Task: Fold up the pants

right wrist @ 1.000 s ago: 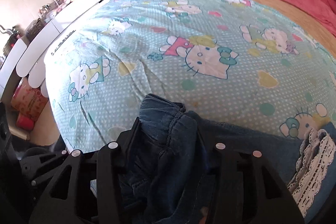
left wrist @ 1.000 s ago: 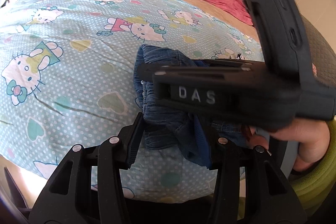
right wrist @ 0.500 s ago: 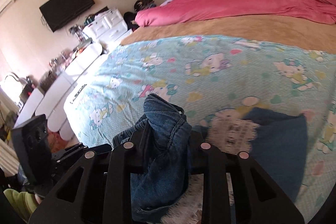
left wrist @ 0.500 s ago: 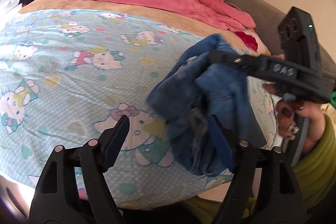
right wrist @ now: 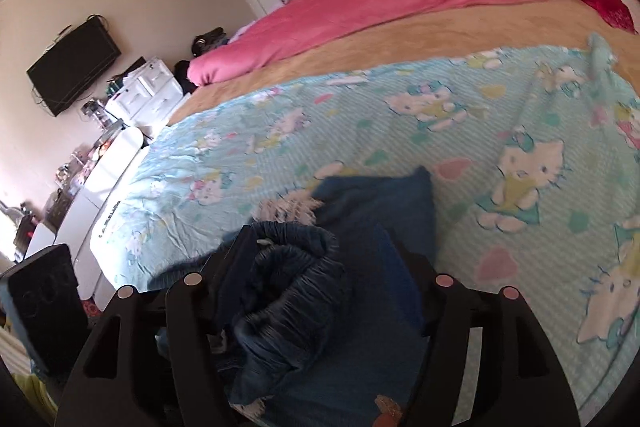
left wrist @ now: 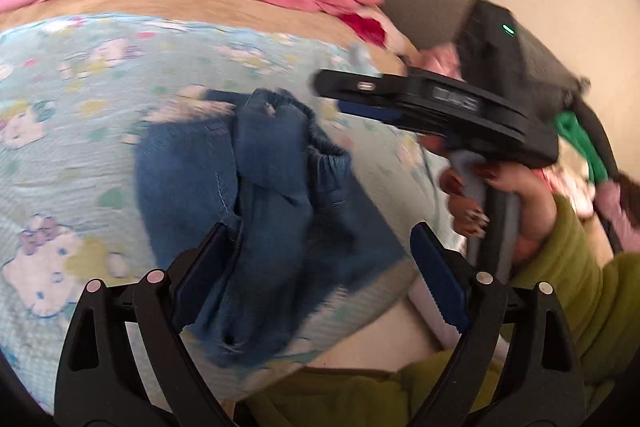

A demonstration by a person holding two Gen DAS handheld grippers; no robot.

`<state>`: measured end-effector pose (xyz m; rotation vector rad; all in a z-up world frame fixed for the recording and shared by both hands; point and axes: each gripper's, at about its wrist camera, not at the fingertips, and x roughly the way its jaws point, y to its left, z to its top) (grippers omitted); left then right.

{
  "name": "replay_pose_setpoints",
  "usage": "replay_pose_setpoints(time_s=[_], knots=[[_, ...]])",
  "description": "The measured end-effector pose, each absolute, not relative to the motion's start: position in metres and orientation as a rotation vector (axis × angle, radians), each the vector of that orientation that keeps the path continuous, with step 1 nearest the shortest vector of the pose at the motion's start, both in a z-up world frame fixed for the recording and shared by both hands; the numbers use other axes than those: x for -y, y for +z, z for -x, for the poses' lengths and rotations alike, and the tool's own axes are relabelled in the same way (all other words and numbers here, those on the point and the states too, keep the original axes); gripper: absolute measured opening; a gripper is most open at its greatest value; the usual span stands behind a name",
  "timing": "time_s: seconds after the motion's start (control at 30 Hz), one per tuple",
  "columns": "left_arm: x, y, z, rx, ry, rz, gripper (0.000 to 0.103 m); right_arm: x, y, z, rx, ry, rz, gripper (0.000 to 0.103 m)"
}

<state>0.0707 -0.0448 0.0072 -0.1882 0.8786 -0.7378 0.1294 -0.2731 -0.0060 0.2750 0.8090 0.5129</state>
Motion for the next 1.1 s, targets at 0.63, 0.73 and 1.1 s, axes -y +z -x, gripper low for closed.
replay_pose_setpoints(time_s=[0.63, 0.73, 1.1], knots=[[0.078, -0.007, -0.056, -0.929, -0.695, 0.066, 0.087, 0.234, -0.008, -0.125, -0.863, 0.698, -0.211, 0.028], [0.083, -0.005, -0.062, -0.926, -0.684, 0.064, 0.087, 0.237, 0.005, -0.132, -0.826, 0.664, -0.159, 0.028], [0.063, 0.007, -0.055, -0.917, -0.689, 0.109, 0.089, 0.277, -0.009, -0.123, -0.829, 0.463, -0.104, 0.059]])
